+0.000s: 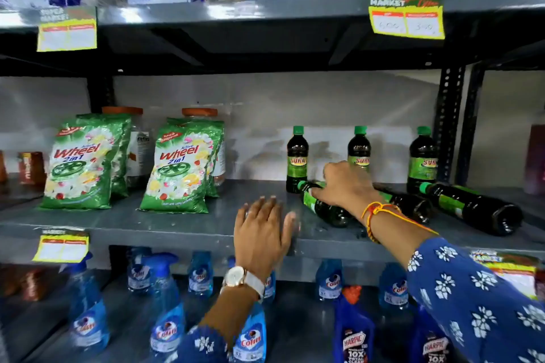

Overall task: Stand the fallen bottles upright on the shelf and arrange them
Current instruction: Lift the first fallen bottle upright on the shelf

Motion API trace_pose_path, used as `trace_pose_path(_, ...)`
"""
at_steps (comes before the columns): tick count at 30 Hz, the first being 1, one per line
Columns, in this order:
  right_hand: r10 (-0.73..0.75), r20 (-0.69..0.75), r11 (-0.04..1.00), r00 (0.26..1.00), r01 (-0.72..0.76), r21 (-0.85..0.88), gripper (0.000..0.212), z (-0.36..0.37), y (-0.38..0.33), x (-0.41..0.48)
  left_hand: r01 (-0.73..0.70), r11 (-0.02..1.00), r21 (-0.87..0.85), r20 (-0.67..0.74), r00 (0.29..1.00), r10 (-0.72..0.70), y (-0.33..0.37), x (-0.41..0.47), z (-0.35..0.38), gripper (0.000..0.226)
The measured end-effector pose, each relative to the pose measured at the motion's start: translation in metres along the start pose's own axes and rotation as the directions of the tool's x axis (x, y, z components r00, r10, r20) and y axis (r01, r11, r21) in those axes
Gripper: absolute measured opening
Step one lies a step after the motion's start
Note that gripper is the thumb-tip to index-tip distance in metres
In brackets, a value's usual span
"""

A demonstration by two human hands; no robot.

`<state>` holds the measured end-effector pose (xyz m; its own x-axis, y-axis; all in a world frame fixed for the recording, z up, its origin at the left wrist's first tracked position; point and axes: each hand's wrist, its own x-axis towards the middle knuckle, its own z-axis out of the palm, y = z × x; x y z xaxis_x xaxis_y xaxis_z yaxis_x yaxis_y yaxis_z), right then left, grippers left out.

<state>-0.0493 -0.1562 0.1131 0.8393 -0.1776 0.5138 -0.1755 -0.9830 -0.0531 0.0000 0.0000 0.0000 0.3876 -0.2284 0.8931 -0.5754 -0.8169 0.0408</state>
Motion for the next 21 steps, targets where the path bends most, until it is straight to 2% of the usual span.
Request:
trace_pose_path(2, 0.05, 0.049, 0.982, 0.998, -0.04, -0.186, 0.056, 0.005, -0.009, 0.003, -0.046, 0.999, -0.022, -0.022, 0.999, 0.045, -0.007, -0.017, 0.009, 0.051)
trace_pose_path(4, 0.101, 0.097, 0.951, 0.99, -0.068, -0.3, 0.067, 0.014, -0.017, 0.005, -0.087, 0.996, 0.013, -0.11, 0.99, 0.088, -0.014, -0.036, 0.021, 0.043)
trace_pose_path(6, 0.135, 0.142, 0.91, 0.981, -0.067, -0.408, 0.069, 0.026, -0.026, 0.012, -0.123, 0.991, 0.05, -0.164, 0.978, 0.129, -0.017, -0.037, 0.026, 0.036)
trace_pose_path(8, 0.155, 0.141, 0.895, 0.978, -0.079, -0.439, 0.063, 0.032, -0.028, 0.017, -0.105, 0.992, 0.065, -0.202, 0.972, 0.116, -0.017, -0.036, 0.028, 0.036)
trace_pose_path(10, 0.168, 0.109, 0.915, 0.98, -0.113, -0.388, 0.063, 0.032, -0.025, 0.019, -0.088, 0.995, 0.053, -0.213, 0.972, 0.098, -0.016, -0.04, 0.03, 0.042)
trace_pose_path(13, 0.158, 0.006, 0.966, 0.987, -0.153, -0.207, 0.061, 0.033, -0.011, 0.017, -0.092, 0.995, 0.031, -0.24, 0.966, 0.097, -0.016, -0.04, 0.032, 0.048)
trace_pose_path(16, 0.221, -0.11, 0.966, 0.969, -0.202, 0.162, 0.059, 0.039, 0.005, 0.013, -0.084, 0.996, 0.035, -0.278, 0.956, 0.09, -0.016, -0.039, 0.035, 0.047)
trace_pose_path(19, 0.231, -0.102, 0.803, 0.968, -0.13, 0.582, 0.052, 0.05, 0.012, 0.012, -0.092, 0.995, 0.035, -0.281, 0.955, 0.098, -0.017, -0.04, 0.036, 0.045)
trace_pose_path(21, 0.196, -0.076, 0.673, 0.978, -0.078, 0.736, 0.04, 0.055, 0.011, 0.01, -0.101, 0.994, 0.033, -0.275, 0.956, 0.106, -0.017, -0.039, 0.037, 0.043)
